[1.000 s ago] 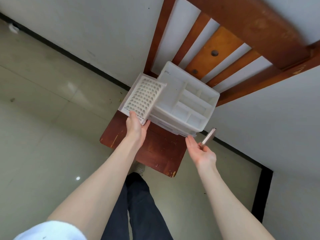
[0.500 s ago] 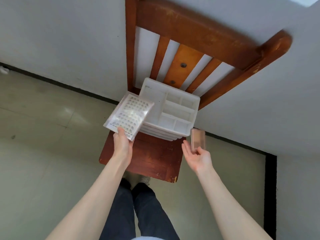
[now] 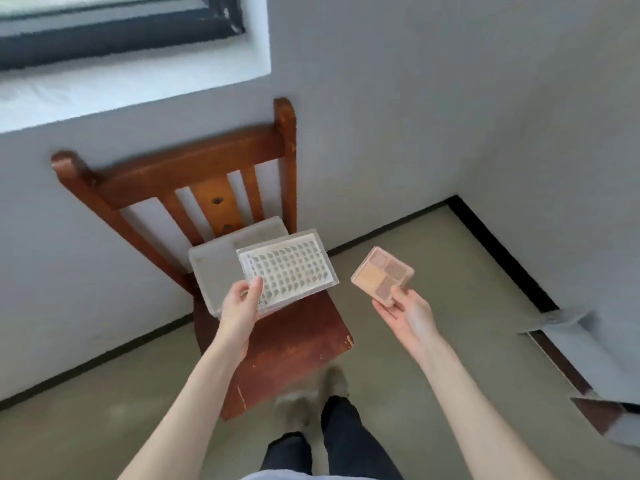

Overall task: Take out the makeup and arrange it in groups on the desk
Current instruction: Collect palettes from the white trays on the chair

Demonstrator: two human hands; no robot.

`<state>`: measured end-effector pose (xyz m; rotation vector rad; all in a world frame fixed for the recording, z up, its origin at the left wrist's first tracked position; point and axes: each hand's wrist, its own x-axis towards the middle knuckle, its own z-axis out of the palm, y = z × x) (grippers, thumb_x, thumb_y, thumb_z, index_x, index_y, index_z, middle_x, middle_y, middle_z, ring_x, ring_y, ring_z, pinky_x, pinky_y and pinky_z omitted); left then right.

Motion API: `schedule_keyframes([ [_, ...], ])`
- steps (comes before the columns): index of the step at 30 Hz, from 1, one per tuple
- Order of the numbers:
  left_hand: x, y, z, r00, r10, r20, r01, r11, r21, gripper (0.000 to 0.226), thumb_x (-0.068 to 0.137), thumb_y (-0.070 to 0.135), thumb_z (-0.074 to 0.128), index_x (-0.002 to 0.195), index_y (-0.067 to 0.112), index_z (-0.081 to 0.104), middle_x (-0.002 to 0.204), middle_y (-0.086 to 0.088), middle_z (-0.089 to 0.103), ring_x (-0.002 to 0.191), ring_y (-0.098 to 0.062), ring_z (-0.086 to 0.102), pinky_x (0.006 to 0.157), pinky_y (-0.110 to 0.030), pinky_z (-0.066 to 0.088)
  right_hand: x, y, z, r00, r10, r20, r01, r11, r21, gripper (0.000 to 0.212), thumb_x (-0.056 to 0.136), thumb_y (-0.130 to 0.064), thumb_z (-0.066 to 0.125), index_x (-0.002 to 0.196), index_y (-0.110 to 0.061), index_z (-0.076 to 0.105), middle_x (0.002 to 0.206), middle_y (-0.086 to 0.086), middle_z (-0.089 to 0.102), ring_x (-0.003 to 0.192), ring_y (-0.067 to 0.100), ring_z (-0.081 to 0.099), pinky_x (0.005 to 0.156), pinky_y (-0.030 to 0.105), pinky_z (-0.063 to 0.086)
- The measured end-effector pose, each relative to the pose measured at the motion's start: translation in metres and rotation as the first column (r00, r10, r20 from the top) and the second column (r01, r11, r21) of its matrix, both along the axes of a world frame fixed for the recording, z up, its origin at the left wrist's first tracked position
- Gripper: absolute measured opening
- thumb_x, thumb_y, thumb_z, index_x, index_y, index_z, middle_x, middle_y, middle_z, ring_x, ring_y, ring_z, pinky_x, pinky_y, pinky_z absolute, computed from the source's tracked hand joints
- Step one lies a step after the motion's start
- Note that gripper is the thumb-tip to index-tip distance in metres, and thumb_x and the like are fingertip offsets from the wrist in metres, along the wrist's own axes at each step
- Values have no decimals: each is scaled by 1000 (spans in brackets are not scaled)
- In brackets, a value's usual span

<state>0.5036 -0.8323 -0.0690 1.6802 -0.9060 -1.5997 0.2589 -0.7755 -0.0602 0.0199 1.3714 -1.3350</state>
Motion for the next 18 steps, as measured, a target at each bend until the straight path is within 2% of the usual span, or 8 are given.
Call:
schedule_keyframes([
  [2, -27, 3, 15, 993, -116, -8, 115, 993, -36, 22, 93, 39, 49, 96, 19, 57, 107, 1, 63, 101, -13, 58, 91, -34, 46, -15, 30, 12, 995, -103, -15, 103, 994, -25, 13, 96, -3, 45, 98, -5, 57, 98, 13, 64, 90, 22, 62, 78, 32, 50],
  [8, -126, 35, 44, 886, -462, -44, 455, 883, -115, 21, 92, 40, 51, 94, 22, 63, 99, -2, 69, 96, -18, 64, 83, -33, 51, -71, 140, 37, 881, -472, -18, 470, 879, -77, 10, 94, -7, 47, 89, -10, 54, 90, 10, 65, 85, 21, 62, 74, 32, 50],
  [12, -204, 77, 59, 743, -669, -25, 660, 739, -136, 25, 90, 44, 53, 96, 24, 67, 99, 0, 71, 98, -20, 64, 91, -39, 48, -113, 223, 52, 741, -672, -8, 665, 735, -131, 6, 93, -11, 49, 88, -14, 51, 89, 9, 67, 83, 19, 64, 73, 30, 50],
  [16, -292, 142, 72, 577, -815, -44, 800, 575, -170, 22, 91, 37, 54, 91, 20, 68, 93, -3, 72, 88, -18, 67, 75, -29, 50, -154, 313, 64, 573, -820, -8, 808, 567, -161, 5, 94, -13, 49, 92, -11, 53, 91, 9, 66, 84, 19, 63, 75, 30, 50],
  [18, -336, 182, 77, 493, -869, -40, 852, 492, -180, 22, 92, 35, 53, 89, 18, 67, 90, -2, 72, 83, -17, 67, 71, -26, 50, -174, 362, 67, 494, -869, -25, 855, 491, -169, 6, 94, -14, 50, 94, -11, 55, 90, 8, 67, 82, 17, 64, 74, 29, 50],
])
